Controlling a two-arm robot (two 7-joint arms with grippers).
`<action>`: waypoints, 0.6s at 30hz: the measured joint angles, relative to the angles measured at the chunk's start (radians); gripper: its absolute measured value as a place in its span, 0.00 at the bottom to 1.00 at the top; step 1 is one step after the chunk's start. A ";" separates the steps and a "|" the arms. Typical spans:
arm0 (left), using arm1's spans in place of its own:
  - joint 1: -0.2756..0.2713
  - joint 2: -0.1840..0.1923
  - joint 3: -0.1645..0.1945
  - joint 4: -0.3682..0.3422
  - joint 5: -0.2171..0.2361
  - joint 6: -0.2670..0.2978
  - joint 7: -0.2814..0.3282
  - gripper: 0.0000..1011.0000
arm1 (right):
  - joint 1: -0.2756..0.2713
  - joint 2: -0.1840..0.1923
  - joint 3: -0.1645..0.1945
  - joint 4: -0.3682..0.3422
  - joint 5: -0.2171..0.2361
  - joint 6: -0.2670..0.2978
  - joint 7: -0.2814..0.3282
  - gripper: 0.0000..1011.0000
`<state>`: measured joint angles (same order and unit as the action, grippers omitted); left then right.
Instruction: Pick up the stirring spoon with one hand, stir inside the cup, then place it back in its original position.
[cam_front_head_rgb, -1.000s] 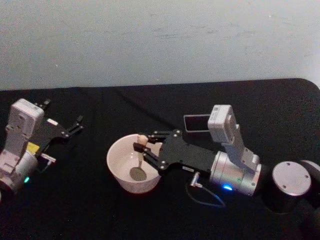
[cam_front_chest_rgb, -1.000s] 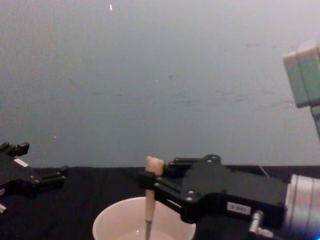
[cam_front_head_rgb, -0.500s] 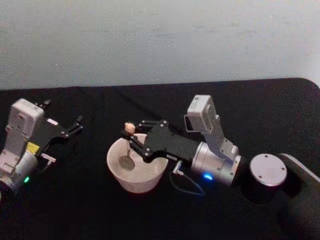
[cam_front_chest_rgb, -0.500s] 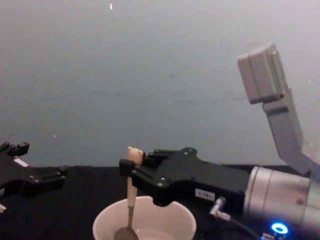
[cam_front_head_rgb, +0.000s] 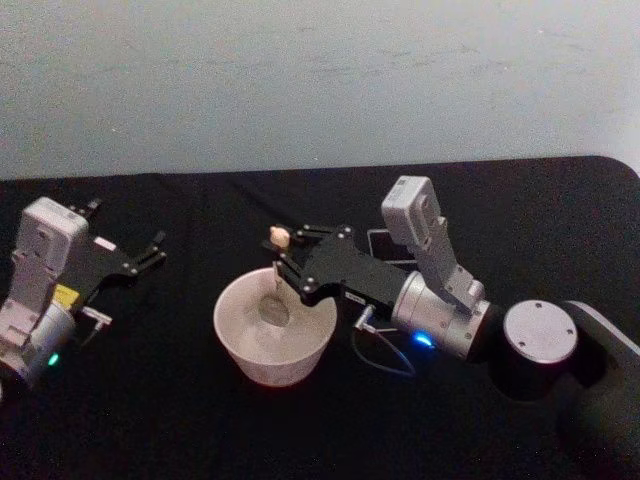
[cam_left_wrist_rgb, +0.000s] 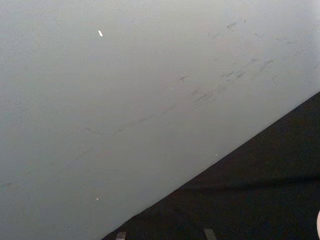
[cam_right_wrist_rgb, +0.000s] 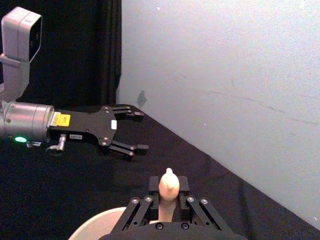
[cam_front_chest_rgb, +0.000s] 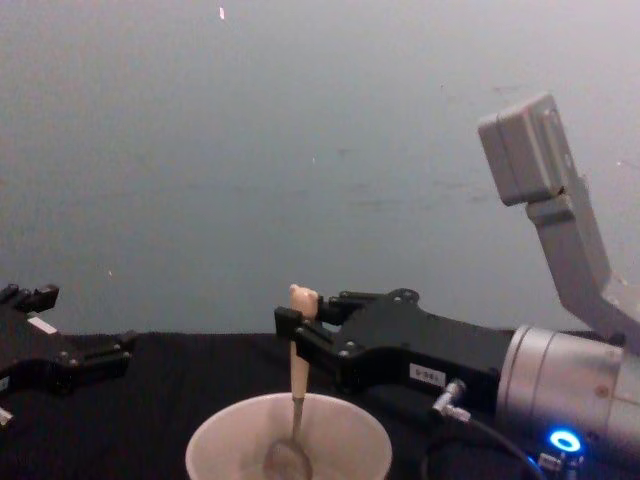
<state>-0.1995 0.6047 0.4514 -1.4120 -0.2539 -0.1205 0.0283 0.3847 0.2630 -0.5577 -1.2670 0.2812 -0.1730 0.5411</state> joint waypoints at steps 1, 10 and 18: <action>0.000 0.000 0.000 0.000 0.000 0.000 0.000 0.99 | -0.003 0.002 0.003 -0.003 0.000 0.003 0.000 0.21; 0.000 0.000 0.000 0.000 0.000 0.000 0.000 0.99 | -0.015 0.009 0.016 -0.018 -0.001 0.012 0.001 0.21; 0.000 0.000 0.000 0.000 0.000 0.000 0.000 0.99 | -0.018 0.009 0.020 -0.021 0.001 0.015 0.006 0.21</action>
<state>-0.1995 0.6047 0.4514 -1.4119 -0.2539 -0.1205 0.0283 0.3670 0.2719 -0.5379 -1.2883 0.2817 -0.1584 0.5471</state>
